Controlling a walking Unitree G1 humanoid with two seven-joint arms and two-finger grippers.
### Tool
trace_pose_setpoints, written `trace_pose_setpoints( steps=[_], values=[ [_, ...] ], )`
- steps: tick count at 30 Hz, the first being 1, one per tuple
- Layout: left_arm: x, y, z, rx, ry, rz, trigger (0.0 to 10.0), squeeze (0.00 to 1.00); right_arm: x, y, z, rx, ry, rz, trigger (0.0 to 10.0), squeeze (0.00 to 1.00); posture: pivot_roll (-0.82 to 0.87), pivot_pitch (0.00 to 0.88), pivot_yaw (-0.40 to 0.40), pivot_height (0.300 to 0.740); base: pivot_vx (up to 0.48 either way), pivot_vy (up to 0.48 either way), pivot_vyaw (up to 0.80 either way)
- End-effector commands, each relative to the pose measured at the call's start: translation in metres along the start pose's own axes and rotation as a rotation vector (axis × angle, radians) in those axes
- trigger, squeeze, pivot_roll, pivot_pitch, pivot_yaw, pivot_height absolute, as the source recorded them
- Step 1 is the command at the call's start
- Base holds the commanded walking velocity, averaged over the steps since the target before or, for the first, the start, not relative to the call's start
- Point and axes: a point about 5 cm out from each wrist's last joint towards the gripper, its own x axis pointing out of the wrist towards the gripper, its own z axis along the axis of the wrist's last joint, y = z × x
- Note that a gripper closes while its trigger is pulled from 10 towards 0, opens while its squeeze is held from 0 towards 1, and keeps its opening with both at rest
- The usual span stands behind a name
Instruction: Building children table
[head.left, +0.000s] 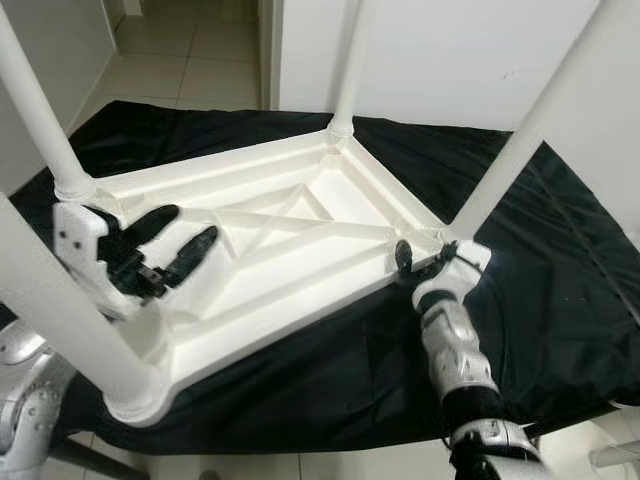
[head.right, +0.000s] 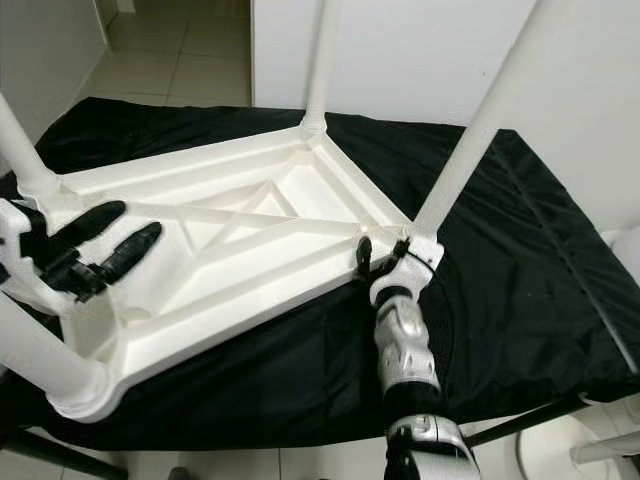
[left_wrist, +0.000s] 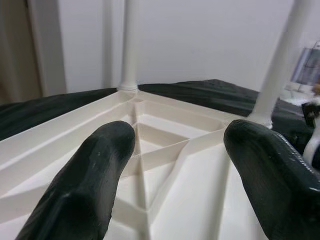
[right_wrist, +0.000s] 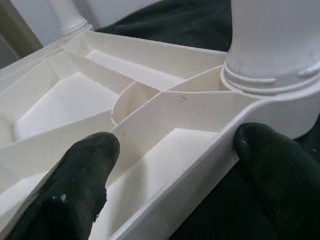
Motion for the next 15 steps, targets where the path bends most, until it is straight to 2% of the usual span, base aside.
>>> trace_pose_setpoints(
  steps=[1, 7, 12, 15],
  values=[
    [0.004, -0.011, 0.002, -0.027, -0.009, -0.031, 10.0, 0.00, 0.006, 0.002, 0.001, 0.010, 0.012, 0.028, 10.0, 0.00, 0.11, 0.103, -0.045, 0.740, 0.000, 0.000, 0.00],
    [0.010, -0.028, 0.006, -0.067, -0.034, -0.059, 10.0, 0.00, 0.020, 0.017, 0.013, 0.016, -0.011, 0.107, 10.0, 0.00, 0.12, 0.103, -0.043, 0.740, 0.000, 0.000, 0.00],
    [0.012, -0.035, 0.008, -0.096, -0.041, -0.068, 10.0, 0.00, 0.026, 0.019, 0.016, 0.008, -0.013, 0.108, 10.0, 0.00, 0.11, 0.106, -0.033, 0.740, 0.000, 0.000, 0.00],
    [0.016, -0.044, 0.008, -0.130, -0.053, -0.088, 10.0, 0.00, 0.029, 0.021, 0.018, -0.063, -0.002, 0.100, 10.0, 0.00, 0.11, 0.107, -0.032, 0.740, 0.000, 0.000, 0.00]
  ],
)
